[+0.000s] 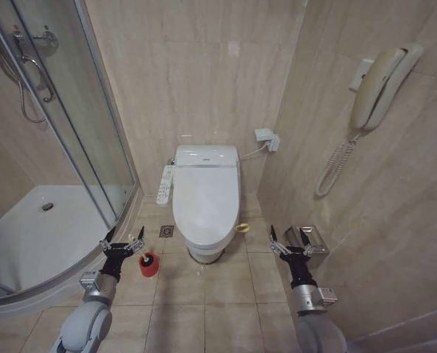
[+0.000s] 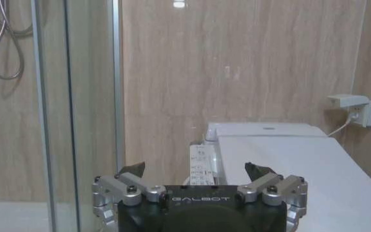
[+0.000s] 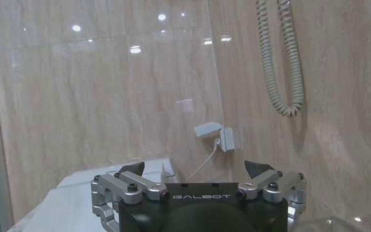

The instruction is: Open the toilet lid, clean the toilet bowl with a toilet brush, close the toilet lid, and flush.

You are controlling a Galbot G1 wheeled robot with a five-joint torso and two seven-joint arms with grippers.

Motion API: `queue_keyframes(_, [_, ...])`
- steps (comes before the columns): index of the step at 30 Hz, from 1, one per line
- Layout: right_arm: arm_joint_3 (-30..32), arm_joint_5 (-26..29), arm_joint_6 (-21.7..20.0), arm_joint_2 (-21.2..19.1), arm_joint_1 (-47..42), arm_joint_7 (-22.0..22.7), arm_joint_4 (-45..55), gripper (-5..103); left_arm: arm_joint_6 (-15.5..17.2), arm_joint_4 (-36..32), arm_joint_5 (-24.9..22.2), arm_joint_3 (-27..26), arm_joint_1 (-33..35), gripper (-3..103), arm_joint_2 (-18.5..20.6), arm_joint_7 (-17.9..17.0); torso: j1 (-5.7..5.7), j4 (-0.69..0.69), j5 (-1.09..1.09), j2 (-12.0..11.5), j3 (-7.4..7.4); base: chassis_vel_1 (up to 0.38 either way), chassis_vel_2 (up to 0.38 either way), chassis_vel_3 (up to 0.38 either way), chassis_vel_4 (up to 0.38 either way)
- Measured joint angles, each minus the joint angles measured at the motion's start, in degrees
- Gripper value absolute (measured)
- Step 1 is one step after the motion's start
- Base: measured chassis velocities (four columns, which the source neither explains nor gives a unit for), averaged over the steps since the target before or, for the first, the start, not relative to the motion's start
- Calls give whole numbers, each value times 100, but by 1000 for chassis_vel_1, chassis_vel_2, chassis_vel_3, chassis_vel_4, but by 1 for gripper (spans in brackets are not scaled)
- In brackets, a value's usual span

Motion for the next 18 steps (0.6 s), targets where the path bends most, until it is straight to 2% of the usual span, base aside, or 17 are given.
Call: queue_keyframes(18, [0, 0, 0, 0, -3, 0, 0, 100, 0, 0, 0, 0, 2, 100, 0, 0, -6, 1, 0, 1, -2, 0, 0, 0, 0])
